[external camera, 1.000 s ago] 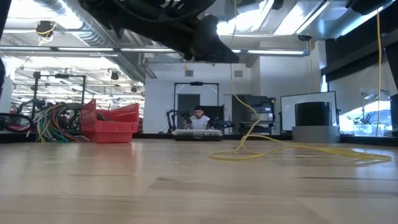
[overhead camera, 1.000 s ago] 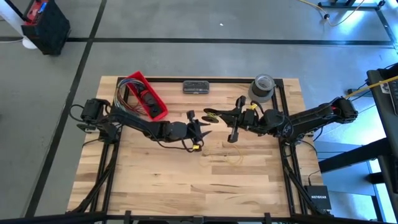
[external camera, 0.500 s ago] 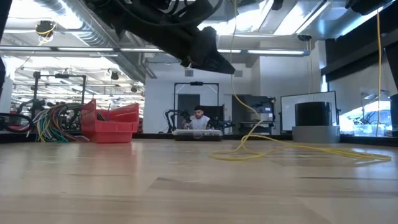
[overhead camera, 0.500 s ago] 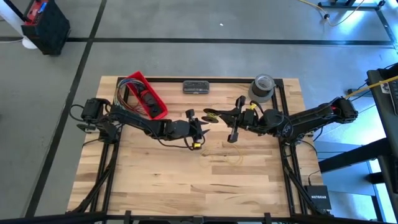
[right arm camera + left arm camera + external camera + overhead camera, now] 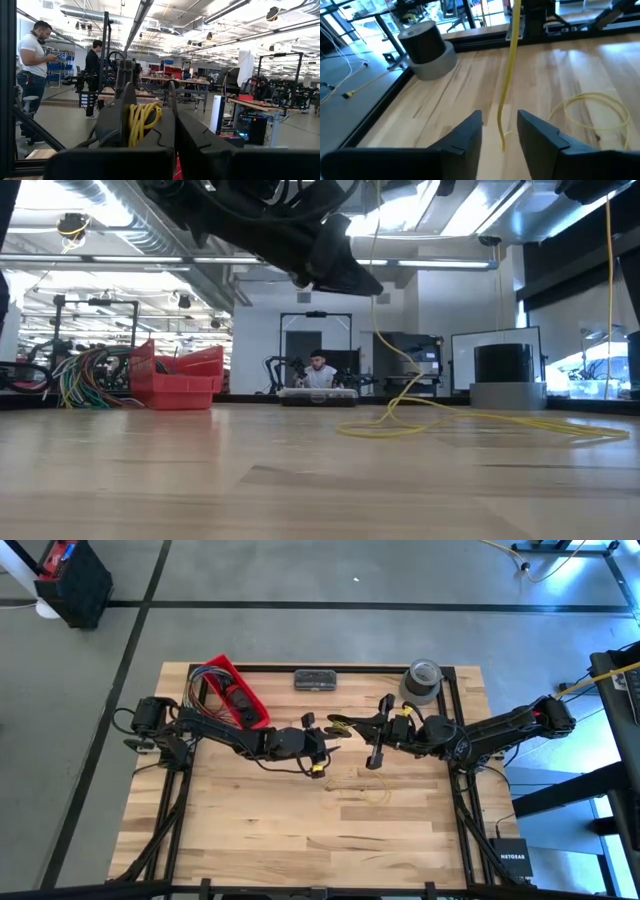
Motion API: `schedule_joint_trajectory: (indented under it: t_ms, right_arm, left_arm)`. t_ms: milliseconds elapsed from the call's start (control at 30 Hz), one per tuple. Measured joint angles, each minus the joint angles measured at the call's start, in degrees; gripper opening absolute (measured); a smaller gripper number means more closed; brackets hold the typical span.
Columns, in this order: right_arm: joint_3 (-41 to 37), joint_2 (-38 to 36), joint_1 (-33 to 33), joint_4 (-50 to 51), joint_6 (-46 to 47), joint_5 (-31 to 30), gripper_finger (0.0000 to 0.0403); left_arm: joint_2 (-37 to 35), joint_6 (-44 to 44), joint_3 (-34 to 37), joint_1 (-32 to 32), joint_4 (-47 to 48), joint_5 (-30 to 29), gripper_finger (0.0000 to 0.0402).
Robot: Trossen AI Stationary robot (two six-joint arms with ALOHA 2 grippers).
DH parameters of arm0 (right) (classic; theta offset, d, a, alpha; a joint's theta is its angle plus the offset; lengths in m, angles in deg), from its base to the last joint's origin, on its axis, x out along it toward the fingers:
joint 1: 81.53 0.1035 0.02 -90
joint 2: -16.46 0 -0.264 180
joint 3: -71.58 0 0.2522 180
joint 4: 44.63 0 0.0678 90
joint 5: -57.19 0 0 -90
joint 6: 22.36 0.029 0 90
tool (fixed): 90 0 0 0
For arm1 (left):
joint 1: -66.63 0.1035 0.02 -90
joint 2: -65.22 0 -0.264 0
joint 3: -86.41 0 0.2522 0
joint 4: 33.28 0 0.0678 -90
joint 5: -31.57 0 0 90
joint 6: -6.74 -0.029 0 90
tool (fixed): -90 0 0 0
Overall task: Coil cords
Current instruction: Coil the yellow wire on the spool
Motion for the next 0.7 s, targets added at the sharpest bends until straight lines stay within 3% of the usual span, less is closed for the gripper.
schedule_joint_trajectory:
  t_ms: [200,300,467,700]
  right_arm:
    - [0.0,0.0,0.0,0.0,-0.2,0.0,0.0005]
    - [0.0,0.1,0.0,0.3,-0.3,0.0,0.0005]
    - [0.0,0.1,0.0,0.5,-0.8,0.0,0.0005]
    - [0.1,0.0,0.0,1.9,-6.1,5.0,0.0005]
  left_arm:
    - [0.0,-1.9,0.0,-0.2,0.4,0.2,0.001]
    - [-0.5,-3.6,0.0,-0.2,3.1,-0.7,0.0011]
    - [-5.6,-5.3,0.0,-1.0,13.4,-8.3,0.0004]
    - [-17.1,1.4,0.0,-3.1,30.0,-10.1,0.0003]
